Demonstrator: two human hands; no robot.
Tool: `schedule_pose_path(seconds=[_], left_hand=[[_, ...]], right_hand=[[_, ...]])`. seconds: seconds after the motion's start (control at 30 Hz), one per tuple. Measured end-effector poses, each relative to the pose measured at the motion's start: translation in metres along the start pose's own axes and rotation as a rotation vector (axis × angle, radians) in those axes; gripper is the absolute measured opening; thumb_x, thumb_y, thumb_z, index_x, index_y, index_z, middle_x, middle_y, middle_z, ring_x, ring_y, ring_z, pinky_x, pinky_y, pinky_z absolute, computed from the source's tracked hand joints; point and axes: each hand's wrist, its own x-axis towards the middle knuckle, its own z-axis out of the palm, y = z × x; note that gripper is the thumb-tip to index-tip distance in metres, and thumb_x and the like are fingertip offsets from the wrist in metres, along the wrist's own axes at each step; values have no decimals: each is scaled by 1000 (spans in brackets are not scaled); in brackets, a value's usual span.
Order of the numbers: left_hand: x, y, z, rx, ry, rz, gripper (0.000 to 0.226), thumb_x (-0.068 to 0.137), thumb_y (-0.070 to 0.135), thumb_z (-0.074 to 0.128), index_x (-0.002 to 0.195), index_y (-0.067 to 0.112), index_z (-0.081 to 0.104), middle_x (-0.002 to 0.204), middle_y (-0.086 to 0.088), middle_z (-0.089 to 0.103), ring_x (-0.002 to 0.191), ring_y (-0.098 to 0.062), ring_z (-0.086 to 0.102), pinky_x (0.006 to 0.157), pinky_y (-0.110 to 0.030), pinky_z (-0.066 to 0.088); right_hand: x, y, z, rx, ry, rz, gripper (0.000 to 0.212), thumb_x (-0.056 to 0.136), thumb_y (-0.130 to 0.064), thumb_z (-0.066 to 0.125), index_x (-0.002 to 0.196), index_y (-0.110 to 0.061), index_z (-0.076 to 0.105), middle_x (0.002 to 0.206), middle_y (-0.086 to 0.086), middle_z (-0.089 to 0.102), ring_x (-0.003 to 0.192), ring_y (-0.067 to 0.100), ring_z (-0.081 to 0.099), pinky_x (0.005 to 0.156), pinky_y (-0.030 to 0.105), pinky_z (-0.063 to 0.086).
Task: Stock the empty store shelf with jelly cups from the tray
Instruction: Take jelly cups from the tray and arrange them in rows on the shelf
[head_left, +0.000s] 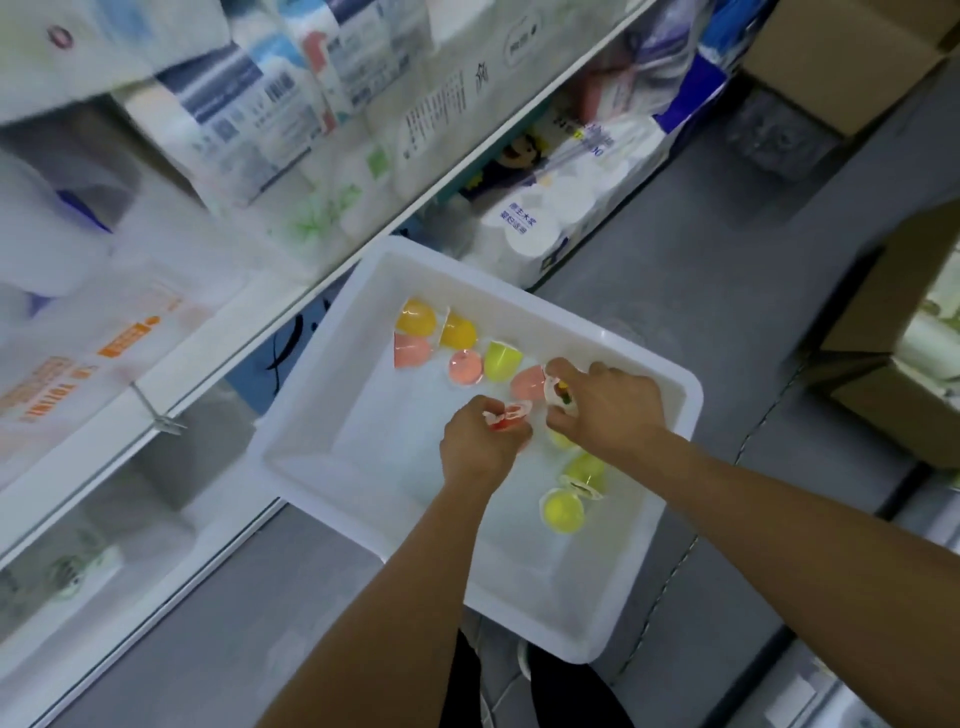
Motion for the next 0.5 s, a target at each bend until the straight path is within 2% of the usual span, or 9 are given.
schedule_pose_path(seconds=[0.17, 0.33, 0.5], left_hand=[[-39, 18, -72, -65, 65, 129, 34, 76, 33, 76, 106, 24, 64, 101, 5, 63, 91, -15, 61, 79, -24, 46], [-80, 49, -143, -219, 137, 214, 28, 76, 26, 78, 101, 22, 65, 89, 13, 60, 79, -4, 58, 66, -14, 42], [-128, 78, -213, -339, 253, 303, 25, 77, 23, 78, 98, 22, 65, 84, 15, 61, 70, 4, 58, 54, -4, 40]], right_hand=[[-27, -25, -63, 72, 53, -29, 44, 86, -55, 44, 126, -39, 44, 100, -1, 67, 93, 22, 64, 71, 30, 45], [-49, -58, -140, 250, 70, -76, 42, 83, -53, 54, 123, -43, 50, 108, -6, 67, 102, 21, 61, 79, 30, 42], [-62, -87, -219, 465, 120, -154, 48, 72, -55, 60, 119, -45, 57, 113, -11, 67, 106, 17, 61, 86, 32, 49]])
